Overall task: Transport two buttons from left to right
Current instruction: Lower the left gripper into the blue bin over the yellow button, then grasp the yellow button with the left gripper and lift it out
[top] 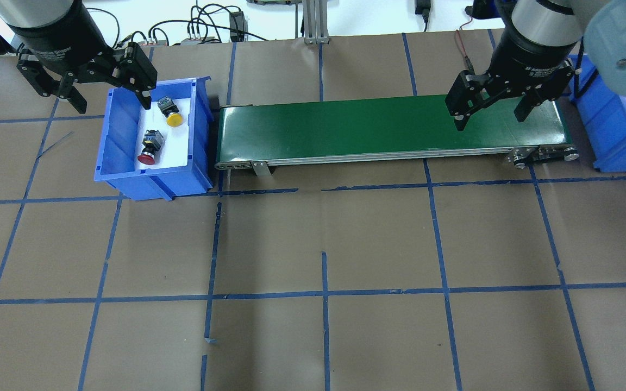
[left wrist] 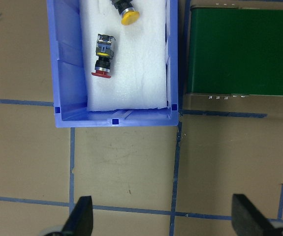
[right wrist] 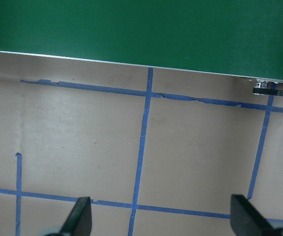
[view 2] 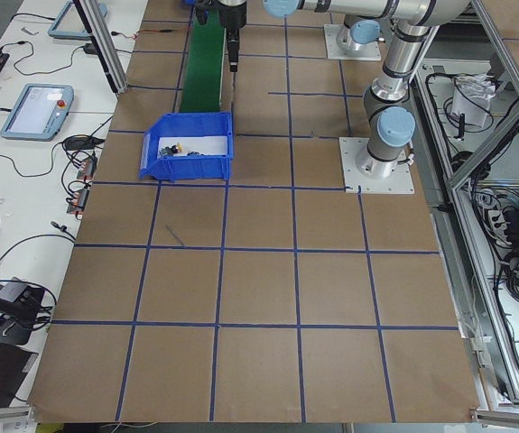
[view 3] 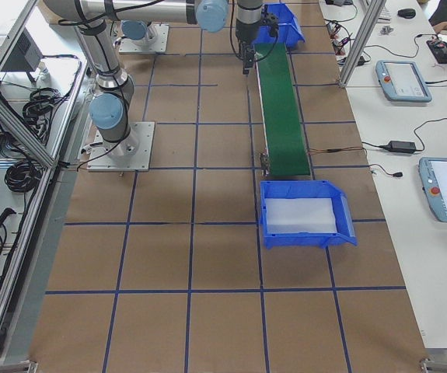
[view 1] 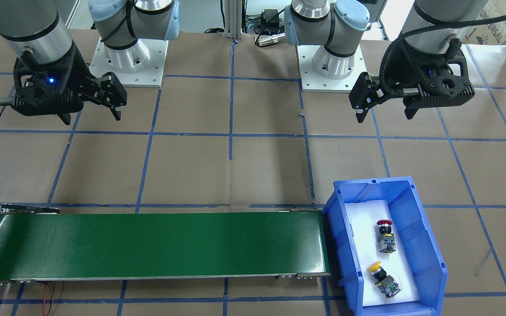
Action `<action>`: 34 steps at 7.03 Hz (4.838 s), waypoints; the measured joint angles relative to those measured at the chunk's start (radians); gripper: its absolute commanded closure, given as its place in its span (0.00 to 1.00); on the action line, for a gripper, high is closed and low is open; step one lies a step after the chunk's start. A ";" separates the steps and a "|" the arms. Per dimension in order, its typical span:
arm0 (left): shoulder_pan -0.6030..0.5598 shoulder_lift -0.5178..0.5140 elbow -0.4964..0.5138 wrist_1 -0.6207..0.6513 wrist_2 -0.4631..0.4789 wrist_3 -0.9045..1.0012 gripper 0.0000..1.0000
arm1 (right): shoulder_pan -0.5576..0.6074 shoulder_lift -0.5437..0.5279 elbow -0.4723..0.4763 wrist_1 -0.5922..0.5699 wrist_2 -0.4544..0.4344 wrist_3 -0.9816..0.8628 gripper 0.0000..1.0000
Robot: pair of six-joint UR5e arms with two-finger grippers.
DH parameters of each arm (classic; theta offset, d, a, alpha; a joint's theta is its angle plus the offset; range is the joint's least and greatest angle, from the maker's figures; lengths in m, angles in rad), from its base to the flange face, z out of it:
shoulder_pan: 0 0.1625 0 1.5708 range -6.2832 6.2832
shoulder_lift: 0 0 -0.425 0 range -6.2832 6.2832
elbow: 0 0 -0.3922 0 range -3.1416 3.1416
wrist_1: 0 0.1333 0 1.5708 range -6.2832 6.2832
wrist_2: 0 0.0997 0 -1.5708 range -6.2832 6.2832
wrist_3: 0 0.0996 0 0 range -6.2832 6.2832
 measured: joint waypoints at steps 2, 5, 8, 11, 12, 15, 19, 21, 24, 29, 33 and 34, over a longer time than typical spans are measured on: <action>0.001 -0.001 0.000 0.000 0.001 0.004 0.00 | 0.000 0.000 0.001 0.000 0.000 -0.001 0.00; 0.106 -0.018 0.008 0.007 -0.004 0.140 0.00 | 0.000 0.000 0.002 0.001 0.000 -0.003 0.00; 0.175 -0.137 0.028 0.127 -0.059 0.179 0.00 | 0.000 0.000 0.002 0.000 0.000 -0.005 0.00; 0.156 -0.419 0.164 0.284 -0.071 0.099 0.00 | 0.001 0.000 0.002 0.000 0.001 -0.006 0.00; 0.145 -0.494 0.222 0.298 -0.068 0.082 0.00 | 0.001 0.000 0.002 0.000 0.001 -0.006 0.00; 0.126 -0.612 0.315 0.306 -0.063 0.038 0.00 | 0.002 0.000 0.002 0.000 0.002 -0.006 0.00; 0.125 -0.675 0.322 0.363 -0.070 0.012 0.00 | 0.002 0.000 0.003 0.000 0.002 -0.006 0.00; 0.126 -0.696 0.322 0.372 -0.064 0.012 0.00 | 0.002 0.000 0.003 0.001 0.001 -0.006 0.00; 0.125 -0.733 0.321 0.401 -0.063 0.012 0.00 | 0.002 0.000 0.005 0.000 0.002 -0.006 0.00; 0.119 -0.757 0.301 0.404 -0.054 0.011 0.70 | 0.002 0.000 0.007 0.000 0.001 -0.007 0.00; 0.117 -0.709 0.297 0.358 -0.052 0.010 0.82 | 0.002 0.000 0.008 0.001 0.000 -0.009 0.00; 0.118 -0.689 0.302 0.333 -0.052 0.010 0.82 | 0.002 0.000 0.008 0.000 0.000 -0.009 0.00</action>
